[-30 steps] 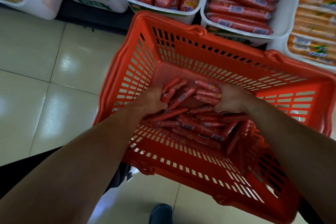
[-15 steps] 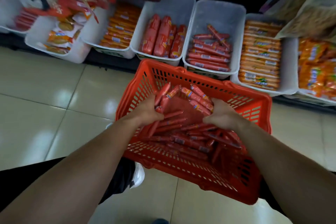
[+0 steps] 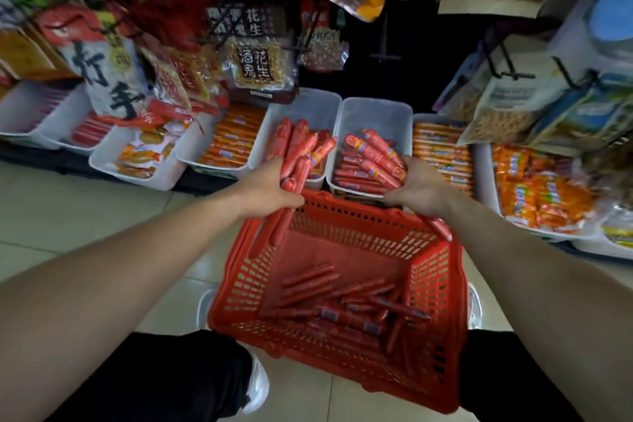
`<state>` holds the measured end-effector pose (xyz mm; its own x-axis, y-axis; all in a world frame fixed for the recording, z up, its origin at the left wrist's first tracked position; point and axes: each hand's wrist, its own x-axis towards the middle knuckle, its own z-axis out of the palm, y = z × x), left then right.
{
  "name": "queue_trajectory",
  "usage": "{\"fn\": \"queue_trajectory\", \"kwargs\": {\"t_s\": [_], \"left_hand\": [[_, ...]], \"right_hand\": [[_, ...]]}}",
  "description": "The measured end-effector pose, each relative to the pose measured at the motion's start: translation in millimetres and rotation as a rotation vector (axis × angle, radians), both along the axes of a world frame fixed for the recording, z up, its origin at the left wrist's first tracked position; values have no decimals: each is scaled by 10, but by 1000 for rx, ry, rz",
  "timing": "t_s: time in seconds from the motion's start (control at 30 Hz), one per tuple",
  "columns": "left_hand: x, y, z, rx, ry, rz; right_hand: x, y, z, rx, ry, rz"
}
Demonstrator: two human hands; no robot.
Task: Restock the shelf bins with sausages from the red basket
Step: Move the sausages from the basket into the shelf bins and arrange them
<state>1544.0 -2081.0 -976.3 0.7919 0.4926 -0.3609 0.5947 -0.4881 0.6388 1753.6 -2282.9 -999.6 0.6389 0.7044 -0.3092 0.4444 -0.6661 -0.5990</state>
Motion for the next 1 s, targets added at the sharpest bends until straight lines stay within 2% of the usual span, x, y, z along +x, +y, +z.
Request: {"fn": "queue_trajectory", "kwargs": {"t_s": [0.1, 0.43, 0.53, 0.67, 0.73, 0.9, 1.0], "left_hand": [[157, 139, 0, -43, -65, 18], [654, 642, -796, -161, -218, 243], [722, 741, -955, -172, -218, 296], [825, 825, -1000, -158, -203, 314], [865, 851, -1004, -140, -196, 312], [1005, 771, -978, -76, -111, 244], [1180, 732, -1004, 39, -20, 128]], "right_hand": [[201, 253, -51, 52, 4, -56], [820, 1271, -852, 108, 54, -36], [931, 1310, -1180, -22, -46, 57], [1079, 1102, -1348, -434, -255, 231], [1140, 1027, -1303, -548, -293, 319], [1239, 928, -975, -542, -494, 540], [1278, 744, -839, -506, -496, 640]]}}
